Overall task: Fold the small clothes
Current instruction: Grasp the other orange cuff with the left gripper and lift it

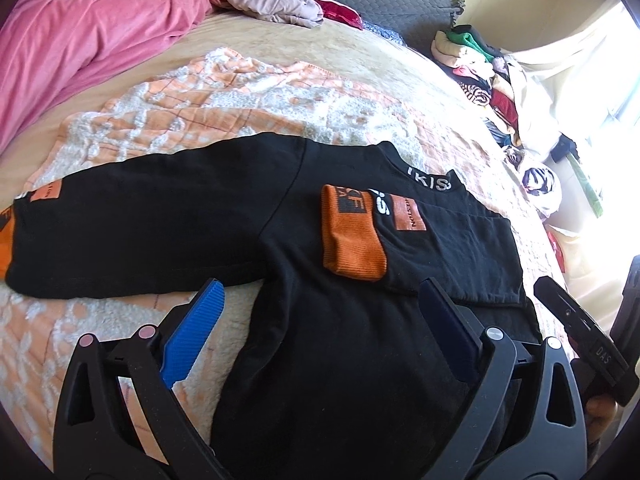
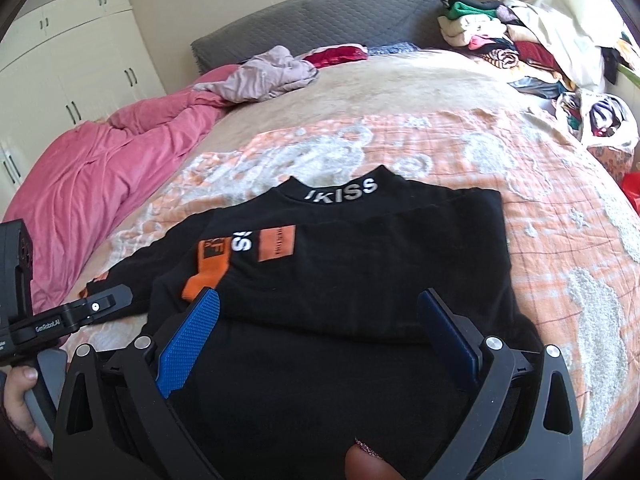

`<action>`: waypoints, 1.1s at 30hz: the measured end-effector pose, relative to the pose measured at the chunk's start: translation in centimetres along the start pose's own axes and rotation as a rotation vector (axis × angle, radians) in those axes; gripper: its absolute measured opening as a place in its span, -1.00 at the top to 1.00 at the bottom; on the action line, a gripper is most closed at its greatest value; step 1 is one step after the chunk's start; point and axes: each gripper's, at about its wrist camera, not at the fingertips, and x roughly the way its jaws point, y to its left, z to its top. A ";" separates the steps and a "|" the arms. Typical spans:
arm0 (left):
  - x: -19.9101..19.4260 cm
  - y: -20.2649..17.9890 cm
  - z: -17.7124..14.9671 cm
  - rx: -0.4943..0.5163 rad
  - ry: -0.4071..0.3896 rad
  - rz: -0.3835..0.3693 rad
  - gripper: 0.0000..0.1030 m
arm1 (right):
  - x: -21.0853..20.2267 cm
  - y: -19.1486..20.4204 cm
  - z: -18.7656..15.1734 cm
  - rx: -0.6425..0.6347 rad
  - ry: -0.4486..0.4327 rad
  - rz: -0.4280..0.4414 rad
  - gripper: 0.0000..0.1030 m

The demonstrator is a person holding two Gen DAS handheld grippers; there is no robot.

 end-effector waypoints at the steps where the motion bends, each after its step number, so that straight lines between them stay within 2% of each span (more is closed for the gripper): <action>1: -0.2 0.2 -0.1 0.001 -0.001 0.008 -0.77 | 0.0 0.5 0.0 -0.007 -0.002 0.005 -0.91; 14: -2.7 5.1 -0.7 -0.032 -0.022 0.096 -0.77 | 0.8 5.6 -1.3 -0.083 0.037 0.082 -0.92; 33: -6.1 14.2 -2.5 -0.146 -0.011 0.164 -0.77 | 1.6 15.7 -3.2 -0.241 0.095 0.158 -0.92</action>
